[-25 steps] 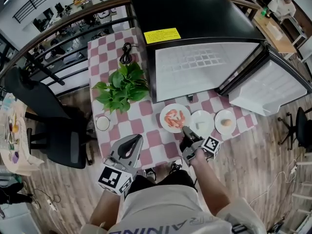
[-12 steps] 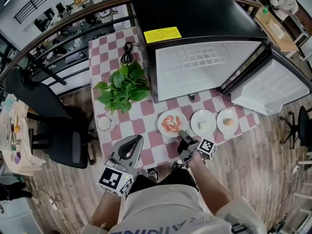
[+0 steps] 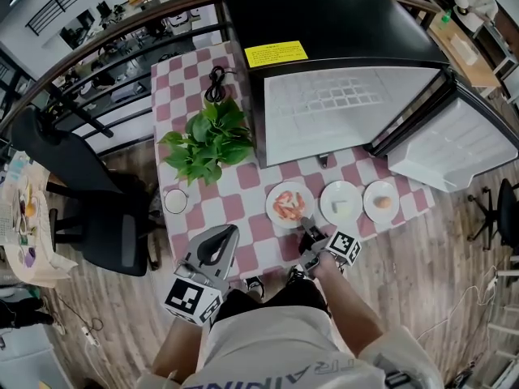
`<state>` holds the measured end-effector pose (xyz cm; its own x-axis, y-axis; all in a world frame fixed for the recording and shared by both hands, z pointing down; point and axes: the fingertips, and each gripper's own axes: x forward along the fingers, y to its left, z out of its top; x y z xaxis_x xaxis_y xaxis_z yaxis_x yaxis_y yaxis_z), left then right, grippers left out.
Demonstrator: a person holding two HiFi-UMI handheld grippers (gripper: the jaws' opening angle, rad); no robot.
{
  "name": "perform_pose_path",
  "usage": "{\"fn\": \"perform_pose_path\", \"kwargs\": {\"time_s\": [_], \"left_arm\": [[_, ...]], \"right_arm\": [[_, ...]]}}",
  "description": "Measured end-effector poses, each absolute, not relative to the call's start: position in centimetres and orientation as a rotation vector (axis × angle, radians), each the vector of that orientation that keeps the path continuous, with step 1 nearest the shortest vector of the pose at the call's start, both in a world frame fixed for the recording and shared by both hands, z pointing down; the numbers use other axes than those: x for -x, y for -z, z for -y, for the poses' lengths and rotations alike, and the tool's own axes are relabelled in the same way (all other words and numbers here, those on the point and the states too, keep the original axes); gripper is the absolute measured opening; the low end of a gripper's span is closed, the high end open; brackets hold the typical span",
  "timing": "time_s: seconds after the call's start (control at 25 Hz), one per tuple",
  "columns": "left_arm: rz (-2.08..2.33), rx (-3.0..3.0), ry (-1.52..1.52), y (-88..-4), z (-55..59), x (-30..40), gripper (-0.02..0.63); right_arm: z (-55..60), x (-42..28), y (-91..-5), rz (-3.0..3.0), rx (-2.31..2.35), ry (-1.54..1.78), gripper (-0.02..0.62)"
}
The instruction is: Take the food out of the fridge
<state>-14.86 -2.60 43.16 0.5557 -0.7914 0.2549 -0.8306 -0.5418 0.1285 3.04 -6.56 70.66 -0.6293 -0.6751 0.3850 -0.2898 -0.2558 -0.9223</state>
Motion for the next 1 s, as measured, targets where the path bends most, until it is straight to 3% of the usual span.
{"fn": "perform_pose_path", "kwargs": {"time_s": [0.24,0.32,0.6,1.0], "left_arm": [[1.362,-2.555,-0.237,-43.2,2.2,15.1,0.006],[1.356,-2.558,-0.243,-43.2,2.1,15.1,0.006],[1.363,-2.550,-0.235,-43.2,1.9,15.3,0.006],[1.344,-2.568,-0.231,-42.9,2.0,14.9,0.006]], "right_arm": [[6.6,-2.6,-70.2,-1.957,1.244,1.890,0.039],[6.6,-2.2,-70.0,-2.046,1.246,1.866,0.114],[4.9,-0.7,-71.0,-2.640,1.351,1.699,0.235],[2.9,-0.1,-72.6,-3.280,1.485,1.438,0.261]]}}
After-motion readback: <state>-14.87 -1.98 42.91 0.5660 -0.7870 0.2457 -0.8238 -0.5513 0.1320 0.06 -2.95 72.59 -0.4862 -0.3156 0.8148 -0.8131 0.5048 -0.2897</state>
